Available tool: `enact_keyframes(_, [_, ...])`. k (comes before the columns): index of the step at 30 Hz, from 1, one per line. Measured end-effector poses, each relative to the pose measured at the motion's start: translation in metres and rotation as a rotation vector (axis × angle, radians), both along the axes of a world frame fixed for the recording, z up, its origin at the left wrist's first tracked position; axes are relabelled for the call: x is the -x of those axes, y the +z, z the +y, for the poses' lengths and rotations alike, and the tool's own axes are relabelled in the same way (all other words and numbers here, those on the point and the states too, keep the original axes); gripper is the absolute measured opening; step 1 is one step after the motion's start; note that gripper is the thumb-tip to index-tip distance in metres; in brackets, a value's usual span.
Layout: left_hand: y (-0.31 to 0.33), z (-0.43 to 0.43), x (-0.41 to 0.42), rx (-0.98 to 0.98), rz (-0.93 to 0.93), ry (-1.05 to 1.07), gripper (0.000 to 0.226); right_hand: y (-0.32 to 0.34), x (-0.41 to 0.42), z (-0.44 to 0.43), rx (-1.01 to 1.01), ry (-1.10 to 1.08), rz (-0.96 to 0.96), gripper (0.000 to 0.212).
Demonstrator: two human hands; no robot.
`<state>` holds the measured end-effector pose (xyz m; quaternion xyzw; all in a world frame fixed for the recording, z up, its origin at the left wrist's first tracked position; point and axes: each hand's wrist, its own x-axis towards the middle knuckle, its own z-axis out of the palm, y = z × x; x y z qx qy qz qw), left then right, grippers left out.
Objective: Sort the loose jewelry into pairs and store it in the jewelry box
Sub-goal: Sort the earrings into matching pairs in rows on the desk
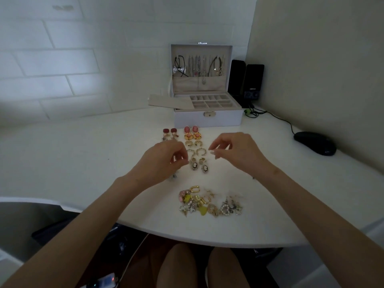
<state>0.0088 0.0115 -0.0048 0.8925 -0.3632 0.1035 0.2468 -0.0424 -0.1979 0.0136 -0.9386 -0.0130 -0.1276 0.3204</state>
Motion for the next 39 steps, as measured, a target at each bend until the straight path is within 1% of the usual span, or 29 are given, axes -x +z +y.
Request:
enact_keyframes(4, [-0.009, -0.015, 0.003, -0.027, -0.077, 0.038, 0.018, -0.014, 0.003, 0.001, 0.082, 0.017, 0.094, 0.01])
enact_keyframes(7, [-0.013, -0.024, 0.003, -0.065, -0.085, 0.075, 0.017, -0.02, 0.002, 0.008, 0.062, 0.033, 0.118, 0.014])
enact_keyframes(12, [-0.019, -0.026, 0.004, -0.097, -0.027, 0.084, 0.014, -0.024, 0.002, 0.013, 0.047, 0.033, 0.098, 0.015])
enact_keyframes(16, [-0.019, -0.025, 0.008, -0.093, 0.009, 0.031, 0.013, -0.026, 0.003, 0.015, 0.044, 0.014, 0.085, 0.012])
enact_keyframes(22, [-0.018, -0.025, 0.011, -0.072, -0.021, 0.041, 0.018, -0.024, 0.006, 0.013, 0.033, 0.025, 0.083, 0.014])
enact_keyframes(25, [-0.01, -0.025, 0.022, 0.001, -0.052, 0.002, 0.013, -0.01, 0.016, -0.001, 0.0, 0.056, 0.074, 0.011])
enact_keyframes(26, [-0.006, -0.026, 0.027, 0.004, -0.031, -0.042, 0.011, -0.004, 0.021, -0.009, -0.008, 0.11, 0.116, 0.012])
enact_keyframes(29, [0.002, -0.027, 0.04, -0.044, 0.073, -0.201, 0.012, 0.012, 0.041, -0.027, 0.003, 0.333, 0.33, 0.02])
enact_keyframes(31, [0.004, -0.029, 0.044, -0.108, 0.133, -0.262, 0.015, 0.014, 0.05, -0.031, 0.029, 0.394, 0.405, 0.021])
enact_keyframes(33, [0.002, -0.031, 0.045, -0.205, 0.172, -0.267, 0.021, 0.009, 0.054, -0.028, 0.058, 0.389, 0.413, 0.02])
enact_keyframes(35, [0.001, -0.033, 0.044, -0.258, 0.201, -0.258, 0.018, 0.002, 0.055, -0.022, 0.071, 0.365, 0.397, 0.017])
enact_keyframes(39, [0.003, -0.034, 0.043, -0.249, 0.25, -0.247, 0.012, -0.005, 0.054, -0.019, 0.012, 0.296, 0.335, 0.01])
